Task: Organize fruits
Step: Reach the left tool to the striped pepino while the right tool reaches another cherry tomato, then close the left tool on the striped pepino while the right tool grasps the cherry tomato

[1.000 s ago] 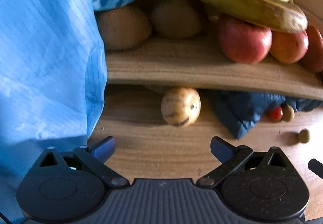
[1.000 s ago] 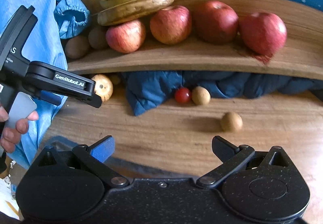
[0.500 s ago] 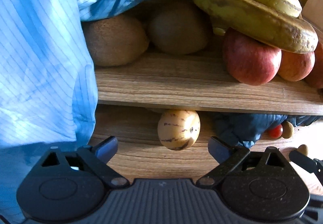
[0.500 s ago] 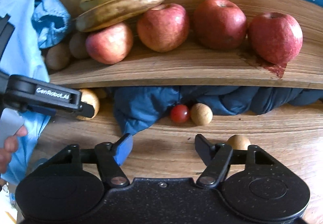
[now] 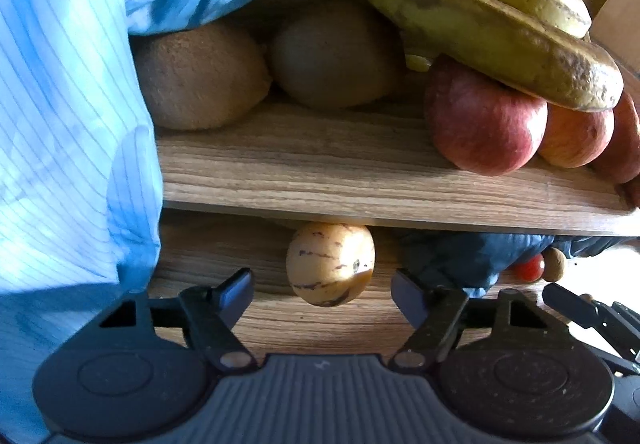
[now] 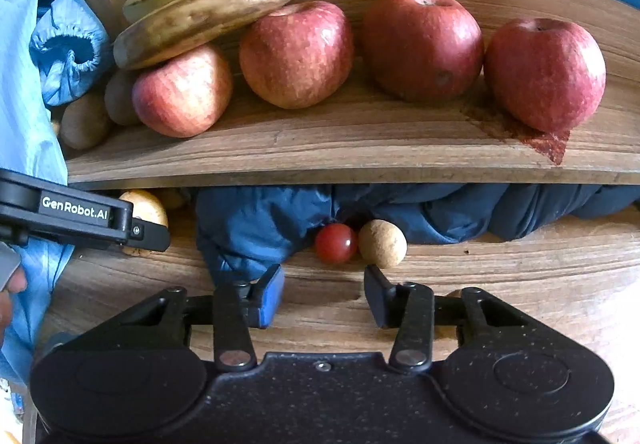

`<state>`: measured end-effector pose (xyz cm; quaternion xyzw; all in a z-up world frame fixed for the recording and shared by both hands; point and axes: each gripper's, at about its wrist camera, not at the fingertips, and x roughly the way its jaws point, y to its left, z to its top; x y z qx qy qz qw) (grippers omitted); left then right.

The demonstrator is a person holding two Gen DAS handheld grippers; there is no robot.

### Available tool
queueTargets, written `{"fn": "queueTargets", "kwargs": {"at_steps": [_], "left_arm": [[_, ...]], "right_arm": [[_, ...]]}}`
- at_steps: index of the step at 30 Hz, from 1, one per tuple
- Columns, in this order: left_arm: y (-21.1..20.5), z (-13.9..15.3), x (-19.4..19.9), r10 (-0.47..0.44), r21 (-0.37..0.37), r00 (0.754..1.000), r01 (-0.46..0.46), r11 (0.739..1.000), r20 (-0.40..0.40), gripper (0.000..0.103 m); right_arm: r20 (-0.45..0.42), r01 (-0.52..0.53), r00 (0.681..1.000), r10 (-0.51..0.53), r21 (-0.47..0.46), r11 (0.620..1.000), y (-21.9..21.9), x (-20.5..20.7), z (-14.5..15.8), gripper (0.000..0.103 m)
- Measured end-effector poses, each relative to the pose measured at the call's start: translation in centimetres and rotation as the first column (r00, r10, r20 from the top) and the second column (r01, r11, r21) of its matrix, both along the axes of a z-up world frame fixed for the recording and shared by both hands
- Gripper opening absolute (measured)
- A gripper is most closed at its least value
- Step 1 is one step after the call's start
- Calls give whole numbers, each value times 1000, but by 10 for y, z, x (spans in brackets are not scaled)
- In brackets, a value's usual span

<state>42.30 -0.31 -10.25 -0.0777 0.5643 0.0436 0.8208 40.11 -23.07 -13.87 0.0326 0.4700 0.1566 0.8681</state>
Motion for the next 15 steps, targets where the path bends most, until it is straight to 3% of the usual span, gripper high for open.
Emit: {"fn": "queueTargets", "kwargs": {"at_steps": [8, 15], "left_arm": [[4, -1, -8, 11, -22, 1000, -11, 1000, 16, 70], [10, -1, -9, 12, -43, 1000, -11, 999, 24, 53]], "right_arm": [[6, 0, 1000, 0, -1, 1000, 1, 2, 0, 41], [16, 11, 1000, -11, -5, 1000, 0, 14, -2, 36]]}}
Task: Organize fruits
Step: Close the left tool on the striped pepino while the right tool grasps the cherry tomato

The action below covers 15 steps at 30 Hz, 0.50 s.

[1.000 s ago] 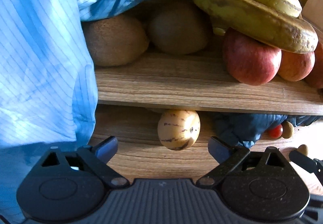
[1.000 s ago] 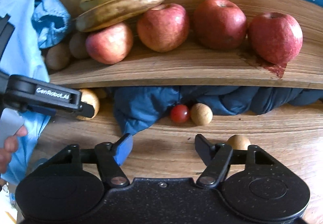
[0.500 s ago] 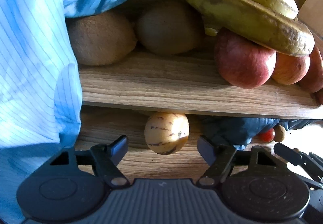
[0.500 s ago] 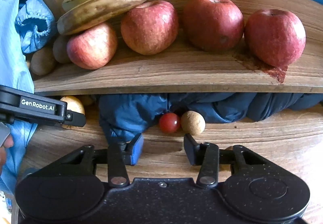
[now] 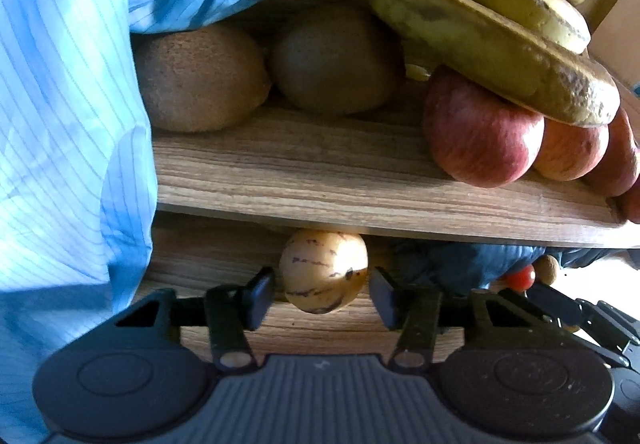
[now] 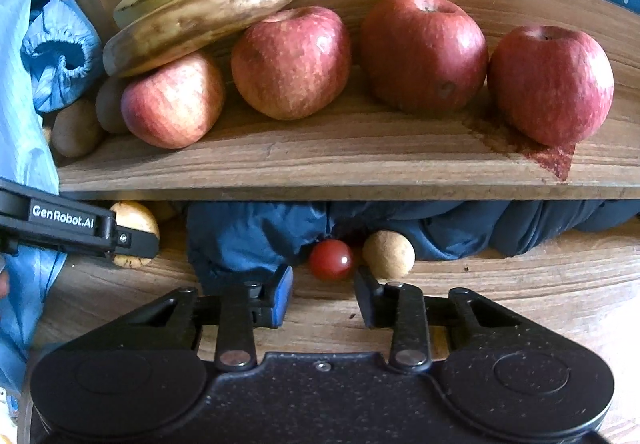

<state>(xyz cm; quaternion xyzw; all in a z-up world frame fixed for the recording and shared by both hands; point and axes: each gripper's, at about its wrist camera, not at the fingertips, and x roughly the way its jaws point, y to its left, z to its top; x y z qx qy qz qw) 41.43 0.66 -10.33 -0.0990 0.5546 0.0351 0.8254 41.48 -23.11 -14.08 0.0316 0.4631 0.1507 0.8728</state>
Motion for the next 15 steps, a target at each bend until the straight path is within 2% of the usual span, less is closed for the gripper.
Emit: {"fn": "queueTargets", "kwargs": {"at_steps": [6, 10, 15], "left_arm": [[2, 0, -1, 3, -3, 1000, -3, 1000, 5, 51], [2, 0, -4, 0, -15, 1000, 1, 1000, 4, 50], [-4, -2, -7, -21, -32, 1000, 21, 999, 7, 50]], "right_arm": [[15, 5, 1000, -5, -7, 1000, 0, 13, 0, 36], [8, -1, 1000, 1, -24, 1000, 2, 19, -3, 27], [8, -15, 1000, 15, -18, 1000, 3, 16, -3, 26]]}}
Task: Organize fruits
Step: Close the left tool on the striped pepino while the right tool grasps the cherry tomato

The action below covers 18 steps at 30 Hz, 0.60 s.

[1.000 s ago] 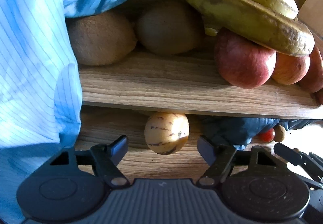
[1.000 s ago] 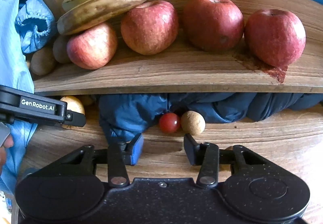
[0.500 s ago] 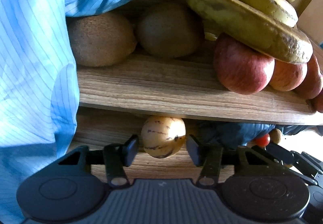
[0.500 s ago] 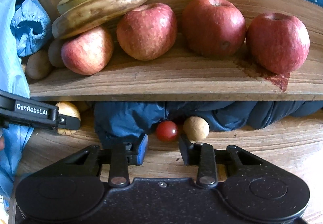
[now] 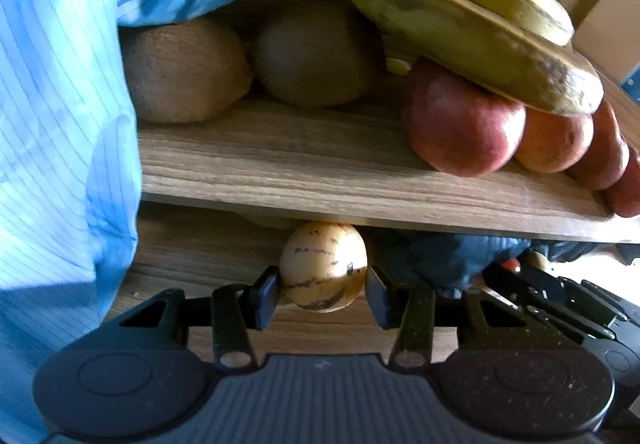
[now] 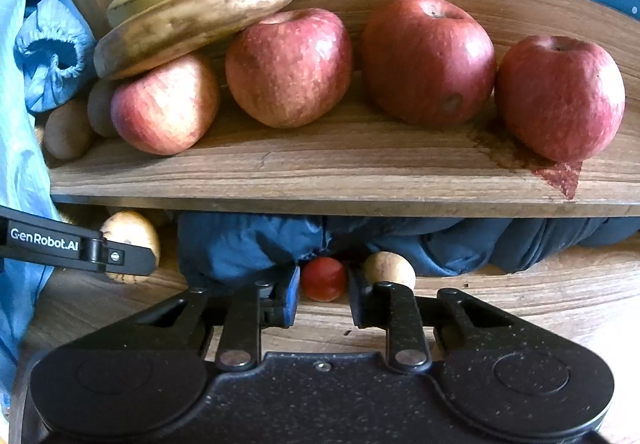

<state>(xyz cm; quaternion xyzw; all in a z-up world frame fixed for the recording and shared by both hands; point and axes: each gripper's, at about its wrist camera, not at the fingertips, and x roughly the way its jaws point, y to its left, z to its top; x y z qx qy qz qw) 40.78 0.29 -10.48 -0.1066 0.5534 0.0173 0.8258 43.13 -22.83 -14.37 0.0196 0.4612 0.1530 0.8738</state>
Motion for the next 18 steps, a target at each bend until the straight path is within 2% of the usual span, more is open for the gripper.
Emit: {"fn": "queueTargets", "kwargs": {"at_steps": [18], "left_arm": [[-34, -3, -33, -85, -16, 996, 85, 996, 1, 49]], "right_arm": [[-34, -26, 999, 27, 26, 999, -2, -48, 4, 26]]}}
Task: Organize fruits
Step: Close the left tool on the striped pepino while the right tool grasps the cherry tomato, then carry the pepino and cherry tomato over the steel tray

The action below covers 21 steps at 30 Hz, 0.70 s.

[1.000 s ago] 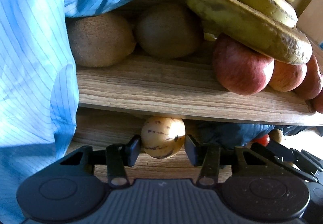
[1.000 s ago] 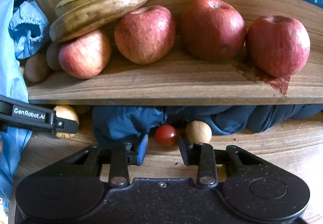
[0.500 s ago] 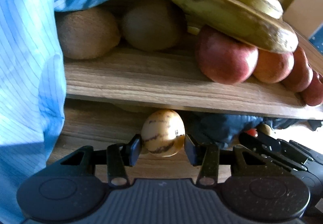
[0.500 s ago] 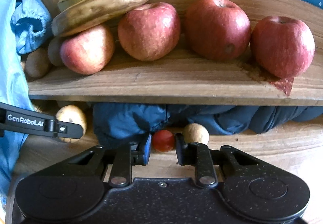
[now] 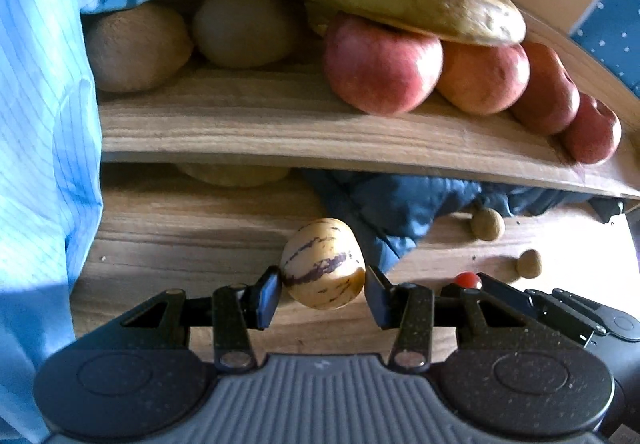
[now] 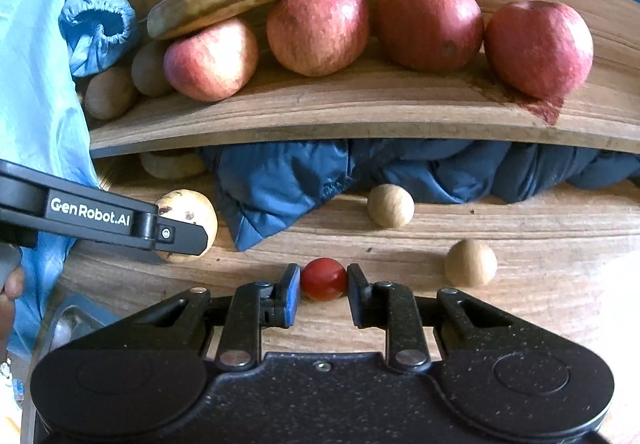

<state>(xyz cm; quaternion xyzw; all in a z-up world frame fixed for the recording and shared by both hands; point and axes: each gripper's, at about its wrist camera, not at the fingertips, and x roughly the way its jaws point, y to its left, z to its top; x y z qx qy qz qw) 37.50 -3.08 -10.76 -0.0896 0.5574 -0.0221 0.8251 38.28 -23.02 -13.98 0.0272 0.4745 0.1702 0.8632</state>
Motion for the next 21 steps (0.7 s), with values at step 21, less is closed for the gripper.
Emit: {"fn": "queueTargets", "kwargs": {"at_steps": [21], "left_arm": [[-3, -1, 5, 6, -4, 1000, -6, 1000, -6, 52]], "right_arm": [[3, 5, 1000, -5, 4, 1000, -3, -6, 0, 26]]}}
